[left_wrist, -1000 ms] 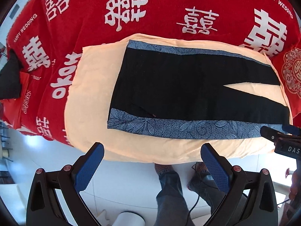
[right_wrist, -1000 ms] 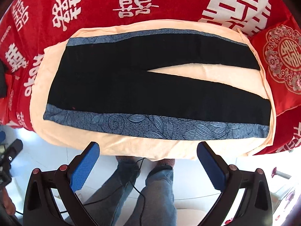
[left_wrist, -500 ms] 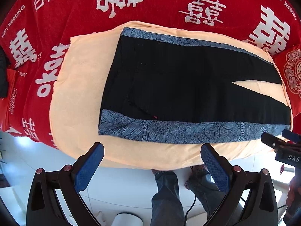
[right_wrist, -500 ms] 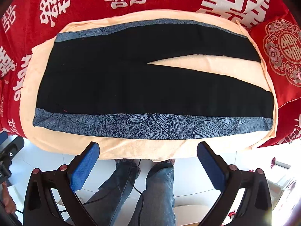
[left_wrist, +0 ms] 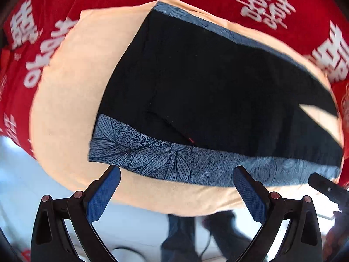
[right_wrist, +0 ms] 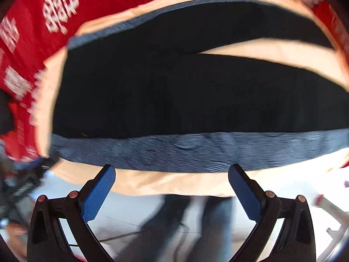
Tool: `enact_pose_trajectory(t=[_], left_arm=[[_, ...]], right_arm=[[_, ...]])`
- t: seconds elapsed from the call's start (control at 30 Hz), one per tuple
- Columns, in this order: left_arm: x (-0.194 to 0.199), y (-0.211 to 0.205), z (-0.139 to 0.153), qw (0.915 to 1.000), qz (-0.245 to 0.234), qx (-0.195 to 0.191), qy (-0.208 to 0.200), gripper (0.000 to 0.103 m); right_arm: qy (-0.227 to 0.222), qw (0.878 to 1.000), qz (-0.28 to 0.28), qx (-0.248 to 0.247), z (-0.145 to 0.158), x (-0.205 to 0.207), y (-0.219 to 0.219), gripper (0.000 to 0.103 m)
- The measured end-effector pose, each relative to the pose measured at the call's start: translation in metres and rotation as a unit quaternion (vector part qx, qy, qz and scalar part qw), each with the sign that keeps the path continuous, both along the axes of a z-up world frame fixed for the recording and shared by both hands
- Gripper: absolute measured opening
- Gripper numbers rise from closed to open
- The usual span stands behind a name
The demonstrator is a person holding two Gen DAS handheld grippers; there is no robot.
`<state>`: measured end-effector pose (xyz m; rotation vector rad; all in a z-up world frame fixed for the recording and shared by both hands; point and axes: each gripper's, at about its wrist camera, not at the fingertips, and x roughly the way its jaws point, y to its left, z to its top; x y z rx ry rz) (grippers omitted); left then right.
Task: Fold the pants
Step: 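Grasp the trouser cuffs with both grippers and lift them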
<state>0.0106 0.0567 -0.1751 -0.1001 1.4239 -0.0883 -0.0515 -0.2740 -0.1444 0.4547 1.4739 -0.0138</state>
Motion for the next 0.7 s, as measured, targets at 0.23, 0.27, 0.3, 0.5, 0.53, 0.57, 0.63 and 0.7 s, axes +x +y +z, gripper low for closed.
enact_pose_trajectory(t=[0.23, 0.27, 0.3, 0.5, 0.53, 0.57, 0.63, 0.7], left_arm=[[-0.017, 0.038, -0.042, 0.9955, 0.048, -0.081, -0.014, 0.103], [-0.018, 0.042, -0.050, 0.9946, 0.053, -0.089, -0.006, 0.103], [-0.017, 0.045, -0.058, 0.9936, 0.059, -0.097, 0.000, 0.103], [-0.008, 0.039, -0.084, 0.9904, 0.068, -0.120, 0.010, 0.103], [-0.007, 0.035, -0.085, 0.9906, 0.065, -0.120, 0.006, 0.103], [-0.007, 0.031, -0.084, 0.9907, 0.060, -0.122, 0.000, 0.103], [-0.005, 0.026, -0.083, 0.9893, 0.052, -0.136, -0.006, 0.103], [-0.003, 0.023, -0.082, 0.9865, 0.051, -0.156, -0.011, 0.103]], right_arm=[[-0.028, 0.964, -0.078, 0.251, -0.066, -0.029, -0.028, 0.056], [-0.028, 0.959, -0.086, 0.268, -0.077, -0.036, -0.031, 0.056], [-0.026, 0.953, -0.096, 0.285, -0.090, -0.044, -0.035, 0.056], [-0.035, 0.922, -0.161, 0.350, -0.135, -0.068, -0.054, 0.056], [-0.041, 0.916, -0.166, 0.363, -0.138, -0.068, -0.054, 0.056], [-0.049, 0.913, -0.164, 0.371, -0.138, -0.067, -0.054, 0.056], [-0.074, 0.907, -0.164, 0.380, -0.133, -0.068, -0.054, 0.056], [-0.086, 0.899, -0.178, 0.390, -0.132, -0.070, -0.057, 0.056]])
